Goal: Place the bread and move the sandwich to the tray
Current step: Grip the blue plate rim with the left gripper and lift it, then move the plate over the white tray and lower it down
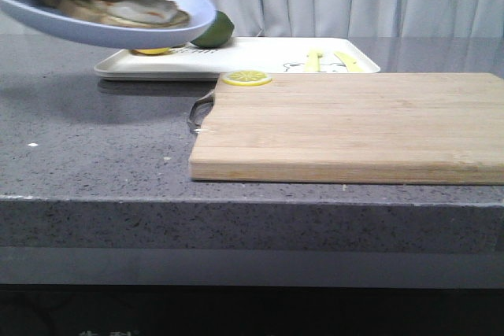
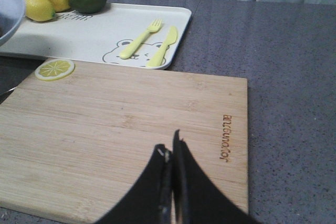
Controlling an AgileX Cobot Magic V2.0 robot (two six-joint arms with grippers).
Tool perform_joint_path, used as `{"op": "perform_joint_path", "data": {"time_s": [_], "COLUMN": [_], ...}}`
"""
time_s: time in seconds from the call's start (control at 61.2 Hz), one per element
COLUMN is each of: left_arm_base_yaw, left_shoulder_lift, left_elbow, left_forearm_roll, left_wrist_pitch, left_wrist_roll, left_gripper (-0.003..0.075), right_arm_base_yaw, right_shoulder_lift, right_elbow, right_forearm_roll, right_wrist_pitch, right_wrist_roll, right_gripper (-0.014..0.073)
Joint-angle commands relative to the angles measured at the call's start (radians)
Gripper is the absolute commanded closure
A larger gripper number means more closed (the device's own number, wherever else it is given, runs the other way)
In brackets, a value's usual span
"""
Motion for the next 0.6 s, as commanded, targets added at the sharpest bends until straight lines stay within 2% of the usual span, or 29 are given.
{"op": "perform_joint_path", "data": {"time_s": [0.0,0.327,0.473,0.588], "left_arm_base_yaw": [-0.044,-0.134,-0.153,-0.160], "left_shoulder_lift": [0.050,0.460,0.613,0.690], "left_elbow": [-0.170,-0.793,-1.030,-1.136], "left_forearm_roll": [-0.081,-0.066,-0.062,-0.060], "left_wrist_pitch": [-0.005,0.182,0.260,0.271], "left_wrist_roll": [-0.050,-0.195,-0.251,-0.269], "left_gripper": [0.0741,0.0741,0.0741,0.0741], "right_arm_base_yaw": [-0.005,-0.005,-0.005,-0.005], "right_shoulder_lift": [0.002,0.002,0.002,0.002], "right_elbow": [-0.028,-0.028,-0.028,-0.028], "right_forearm_roll": [-0.002,-0.001,-0.001,-0.001], "right_wrist_pitch": [-0.076,-0.069,-0.068,-0.068], "right_wrist_roll": [-0.004,-0.004,-0.004,-0.004], "right_gripper": [0.0654,0.0654,0.0654,0.0654]}}
